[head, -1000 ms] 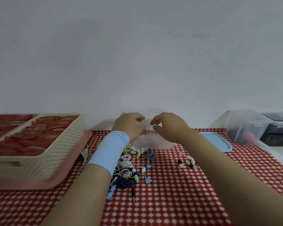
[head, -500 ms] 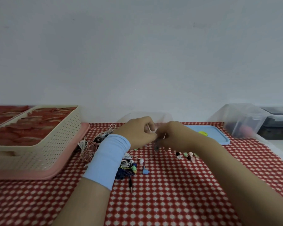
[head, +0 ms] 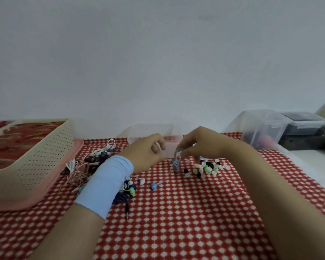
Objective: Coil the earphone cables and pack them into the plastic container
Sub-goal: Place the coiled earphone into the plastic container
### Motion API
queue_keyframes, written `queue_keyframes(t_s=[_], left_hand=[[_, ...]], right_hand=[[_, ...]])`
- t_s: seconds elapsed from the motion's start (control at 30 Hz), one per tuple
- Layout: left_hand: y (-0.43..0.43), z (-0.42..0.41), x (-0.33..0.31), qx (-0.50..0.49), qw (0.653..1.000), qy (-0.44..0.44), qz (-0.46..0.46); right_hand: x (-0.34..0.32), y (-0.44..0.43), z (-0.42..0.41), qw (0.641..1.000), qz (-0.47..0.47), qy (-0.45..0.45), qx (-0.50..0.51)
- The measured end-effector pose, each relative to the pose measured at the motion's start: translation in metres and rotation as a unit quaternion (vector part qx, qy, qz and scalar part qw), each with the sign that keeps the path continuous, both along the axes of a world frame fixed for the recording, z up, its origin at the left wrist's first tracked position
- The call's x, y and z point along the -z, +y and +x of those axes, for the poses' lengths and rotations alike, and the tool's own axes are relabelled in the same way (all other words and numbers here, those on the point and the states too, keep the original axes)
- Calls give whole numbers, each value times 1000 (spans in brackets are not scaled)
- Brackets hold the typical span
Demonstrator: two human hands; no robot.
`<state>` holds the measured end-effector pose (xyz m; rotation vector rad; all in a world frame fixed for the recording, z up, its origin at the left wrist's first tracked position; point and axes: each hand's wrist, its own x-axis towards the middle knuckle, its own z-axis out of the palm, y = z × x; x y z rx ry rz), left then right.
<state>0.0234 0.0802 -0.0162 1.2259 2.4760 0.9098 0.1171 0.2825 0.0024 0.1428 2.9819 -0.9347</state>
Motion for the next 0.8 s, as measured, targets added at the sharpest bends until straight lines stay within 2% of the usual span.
queue_keyframes(t_s=[0.07, 0.23, 0.4, 0.47, 0.63, 0.8], left_hand=[[0, 1, -2, 8, 1000, -21, 12], [7, 11, -6, 8, 1000, 11, 28], [5, 15, -9, 17, 998, -49, -21], [2, 12, -12, 23, 998, -41, -34], [-11, 0, -22, -7, 1000, 7, 2], [-12, -2, -20, 21, 999, -28, 19]], right_hand=[[-5, 11, 4, 1000, 17, -2, 16], [-6, 22, 11, 997, 52, -51, 31], [-1, 14, 8, 994, 80, -69, 17], [-1, 10, 7, 994, 82, -68, 16], [1, -3, 6, 992, 101, -80, -3], [3, -15, 5, 984, 117, -129, -31]])
